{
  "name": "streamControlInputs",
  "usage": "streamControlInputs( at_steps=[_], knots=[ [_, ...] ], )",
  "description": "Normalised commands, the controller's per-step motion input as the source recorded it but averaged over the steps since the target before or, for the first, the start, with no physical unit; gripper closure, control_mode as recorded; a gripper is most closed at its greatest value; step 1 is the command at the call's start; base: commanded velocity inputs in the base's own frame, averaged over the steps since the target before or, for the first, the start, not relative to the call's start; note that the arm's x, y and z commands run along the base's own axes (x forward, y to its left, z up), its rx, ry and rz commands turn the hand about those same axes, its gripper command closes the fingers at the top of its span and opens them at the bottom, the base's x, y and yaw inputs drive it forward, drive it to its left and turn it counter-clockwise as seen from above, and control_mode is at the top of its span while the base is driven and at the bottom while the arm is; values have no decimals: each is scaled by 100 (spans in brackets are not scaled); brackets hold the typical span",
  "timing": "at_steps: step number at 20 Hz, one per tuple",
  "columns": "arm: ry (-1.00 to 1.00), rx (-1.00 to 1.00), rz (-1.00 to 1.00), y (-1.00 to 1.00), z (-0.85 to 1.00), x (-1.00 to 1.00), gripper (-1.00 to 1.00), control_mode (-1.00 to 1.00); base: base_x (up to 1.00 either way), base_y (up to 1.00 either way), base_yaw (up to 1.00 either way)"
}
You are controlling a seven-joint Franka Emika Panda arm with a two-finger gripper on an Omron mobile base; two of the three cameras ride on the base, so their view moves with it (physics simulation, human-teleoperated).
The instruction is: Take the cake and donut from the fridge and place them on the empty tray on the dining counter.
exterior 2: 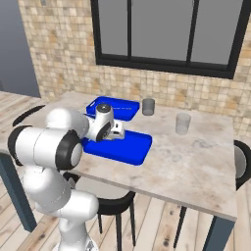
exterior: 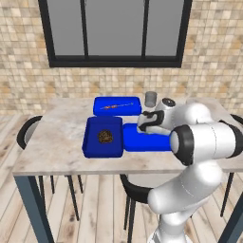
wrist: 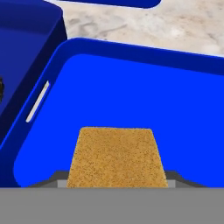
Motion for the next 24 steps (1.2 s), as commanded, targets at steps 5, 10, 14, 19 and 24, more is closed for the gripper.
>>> streamControlInputs(
  at_steps=[5, 10, 14, 19, 24],
  knots=[
    [0, 0, 0, 1, -35, 19, 100, -100, 0, 0, 0],
    [0, 0, 0, 7, -34, 31, 100, -100, 0, 0, 0],
    [0, 0, 0, 11, -32, 36, 100, -100, 0, 0, 0],
    [0, 0, 0, 2, -31, 29, 100, -100, 0, 0, 0],
    [0, 0, 0, 0, -28, 23, 100, -100, 0, 0, 0]
  ],
)
